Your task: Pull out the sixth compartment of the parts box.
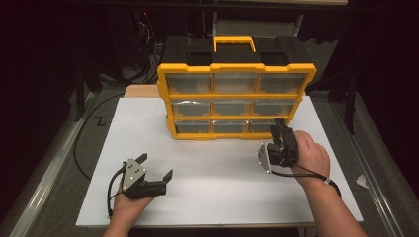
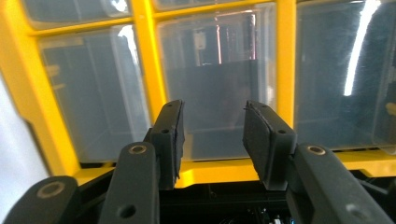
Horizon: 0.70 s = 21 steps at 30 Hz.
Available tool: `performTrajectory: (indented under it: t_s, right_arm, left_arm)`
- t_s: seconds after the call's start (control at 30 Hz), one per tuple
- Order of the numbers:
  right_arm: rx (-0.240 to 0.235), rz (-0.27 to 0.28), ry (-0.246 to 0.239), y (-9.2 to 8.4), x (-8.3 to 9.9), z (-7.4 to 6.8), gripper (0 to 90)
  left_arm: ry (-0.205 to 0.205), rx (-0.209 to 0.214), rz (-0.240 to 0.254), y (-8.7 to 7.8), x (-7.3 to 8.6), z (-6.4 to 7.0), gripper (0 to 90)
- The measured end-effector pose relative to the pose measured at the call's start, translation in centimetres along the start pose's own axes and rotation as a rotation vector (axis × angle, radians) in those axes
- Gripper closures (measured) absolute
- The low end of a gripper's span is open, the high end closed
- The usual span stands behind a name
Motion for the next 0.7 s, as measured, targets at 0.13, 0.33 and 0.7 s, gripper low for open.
performTrajectory:
  t_s: [0.13, 0.33, 0.7]
  right_arm:
    - [0.012, 0.0, 0.004, 0.5, 0.0, 1.0, 62.3]
    - [0.039, -0.004, 0.003, 1.4, -0.2, 2.5, 66.8]
    - [0.053, 0.008, -0.042, 3.1, -0.5, 3.9, 73.3]
  left_arm:
    - [0.0, 0.001, -0.001, 0.0, 0.0, 0.0, 1.0]
    - [-0.003, 0.001, 0.0, 0.0, 0.0, 0.0, 1.0]
    - [-0.013, 0.002, 0.003, 0.0, 0.0, -0.2, 1.0]
Point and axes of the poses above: each handheld gripper's, and its own axes: y roughly forward along the jaws, x roughly out of its underside, z roughly to its right, the point moved 2 cm from there along y, roughly forward along the jaws, and after that the axes turned 3 degrees about -z, right-handed, at the moved point
